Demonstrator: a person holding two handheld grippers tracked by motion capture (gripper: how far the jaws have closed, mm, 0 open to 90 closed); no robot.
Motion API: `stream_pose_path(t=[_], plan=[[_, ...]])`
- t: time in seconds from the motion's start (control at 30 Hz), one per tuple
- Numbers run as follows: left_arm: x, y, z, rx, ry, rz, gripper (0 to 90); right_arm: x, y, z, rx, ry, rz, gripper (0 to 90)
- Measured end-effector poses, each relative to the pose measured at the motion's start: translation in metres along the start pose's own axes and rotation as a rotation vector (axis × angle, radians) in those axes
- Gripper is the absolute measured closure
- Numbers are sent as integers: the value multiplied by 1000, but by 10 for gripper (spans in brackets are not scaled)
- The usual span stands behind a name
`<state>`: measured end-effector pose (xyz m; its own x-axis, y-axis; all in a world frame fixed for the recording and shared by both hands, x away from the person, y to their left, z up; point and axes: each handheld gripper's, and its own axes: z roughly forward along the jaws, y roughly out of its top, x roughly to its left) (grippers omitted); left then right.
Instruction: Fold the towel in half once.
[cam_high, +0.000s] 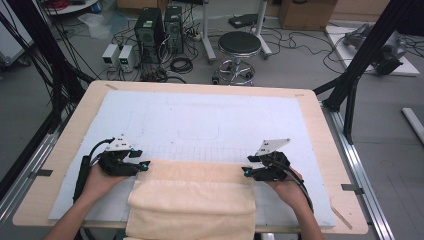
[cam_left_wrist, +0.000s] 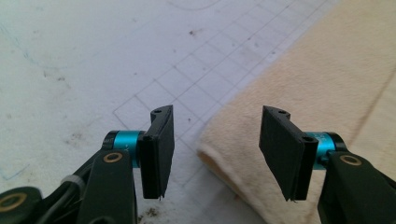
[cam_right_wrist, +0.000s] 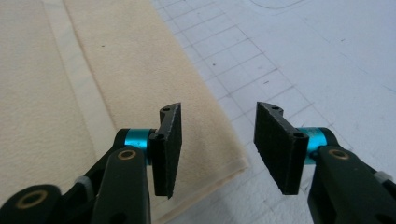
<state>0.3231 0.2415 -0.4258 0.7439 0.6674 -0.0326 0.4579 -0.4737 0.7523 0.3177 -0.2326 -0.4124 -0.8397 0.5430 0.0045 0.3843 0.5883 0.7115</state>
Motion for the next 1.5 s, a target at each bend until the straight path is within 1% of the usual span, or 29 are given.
stream_pose_path(t=[0.07,0.13,0.2,0.27,0.3,0.37,0.43,0.47,0.5,0.57,0.6,0.63,0.7,0.77,0.83,0.87,0.93,0.97,1.07,1.13,1.17,1.2,1.23,1.3,1.37,1.4,1.43,1.47,1.5], plan=[[2,-1,4,21,-22,-17,463,-2,-2,3,7,-1,-4,494],[3,-2,7,34,-38,-16,489,-4,-5,5,11,2,8,493],[2,-3,9,41,-58,-23,524,-5,-9,8,14,8,23,493],[1,-4,10,51,-77,-21,593,-7,-13,11,21,21,45,503],[1,-4,11,48,-81,-27,617,-7,-15,12,32,27,52,540],[2,-5,11,43,-99,-58,685,-8,-17,16,33,52,60,595],[2,-5,11,45,-120,-67,765,-9,-16,16,31,73,66,688],[1,-5,11,48,-120,-61,793,-9,-16,16,29,79,60,742],[0,-4,11,45,-114,-54,811,-9,-16,16,24,94,60,821],[0,-2,11,46,-98,-44,825,-10,-14,16,21,110,66,853],[2,-1,11,32,-75,-48,830,-11,-12,16,25,112,74,857],[4,3,12,16,-56,-62,833,-13,-10,16,23,101,72,860],[12,12,15,-11,-21,-90,836,-20,-3,16,21,65,69,862],[21,26,20,-25,15,-100,836,-32,8,15,4,34,78,862],[35,40,26,-32,15,-147,836,-51,22,16,-7,15,96,862],[42,48,28,-27,28,-159,836,-60,30,16,-5,2,111,862],[55,65,31,-54,68,-176,836,-79,46,17,-1,-30,131,862],[59,72,32,-61,82,-173,836,-89,55,18,-6,-47,137,862],[69,96,36,-57,145,-150,836,-106,74,20,-7,-93,144,862],[77,104,41,-56,152,-159,828,-115,82,23,-7,-107,151,857],[80,104,44,-51,160,-166,800,-119,83,26,-3,-106,160,840],[82,102,47,-35,163,-175,742,-121,82,29,0,-115,162,773],[84,99,50,-12,162,-170,707,-122,80,32,9,-134,171,705],[86,91,53,33,155,-170,631,-125,74,35,23,-126,190,623],[85,84,51,15,142,-169,606,-121,68,36,22,-133,175,592],[83,80,50,3,129,-171,604,-119,65,35,14,-123,171,589],[82,76,49,-2,110,-171,602,-116,62,34,6,-107,179,584],[80,73,49,2,96,-160,602,-113,59,34,12,-103,171,578],[77,70,49,-2,84,-155,602,-109,56,33,4,-106,151,578]])
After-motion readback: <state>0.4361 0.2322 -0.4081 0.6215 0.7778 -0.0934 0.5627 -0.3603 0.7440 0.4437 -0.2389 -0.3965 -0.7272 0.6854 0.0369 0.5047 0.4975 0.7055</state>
